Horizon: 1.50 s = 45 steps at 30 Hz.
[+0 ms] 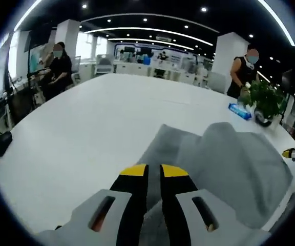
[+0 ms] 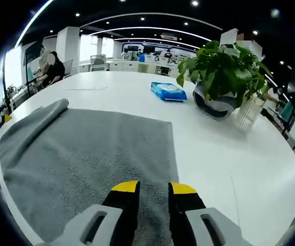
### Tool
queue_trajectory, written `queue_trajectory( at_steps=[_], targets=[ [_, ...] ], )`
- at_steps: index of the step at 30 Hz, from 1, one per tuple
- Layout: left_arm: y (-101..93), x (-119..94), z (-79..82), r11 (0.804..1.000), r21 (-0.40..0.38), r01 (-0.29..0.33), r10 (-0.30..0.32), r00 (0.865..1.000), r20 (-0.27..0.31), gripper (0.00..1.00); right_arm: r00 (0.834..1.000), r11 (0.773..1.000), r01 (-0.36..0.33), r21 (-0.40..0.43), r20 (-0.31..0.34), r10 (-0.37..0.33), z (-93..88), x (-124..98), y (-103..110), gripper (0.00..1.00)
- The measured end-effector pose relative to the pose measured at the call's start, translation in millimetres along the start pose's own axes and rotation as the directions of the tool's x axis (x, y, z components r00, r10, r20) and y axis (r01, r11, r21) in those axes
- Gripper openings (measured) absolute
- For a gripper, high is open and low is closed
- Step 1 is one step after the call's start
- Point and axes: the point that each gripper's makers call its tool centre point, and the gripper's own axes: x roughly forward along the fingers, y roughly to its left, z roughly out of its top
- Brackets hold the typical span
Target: Open the folded towel by lifting each exposed corner and separating the folded layers until the towel lies flat within the target outline without major curled edges
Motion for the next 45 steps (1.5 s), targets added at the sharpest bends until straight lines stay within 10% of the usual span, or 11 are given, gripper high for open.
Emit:
queue_trajectory(
  at_steps=[23,45],
  targets=[
    [1.9,44,-27.7,0.998,0.063,0.025,-0.016,0.991,-0.135,0.08,0.996,0.998,-0.066,0.006,-0.067,0.067,-6.7,28,15,0.25],
    [26.5,59,-13.9,0.998,0.053,-0.043,0.048,0.994,-0.102,0.04,0.997,0.994,-0.047,0.096,-0.053,0.052,-5.0,34,7,0.26]
  ],
)
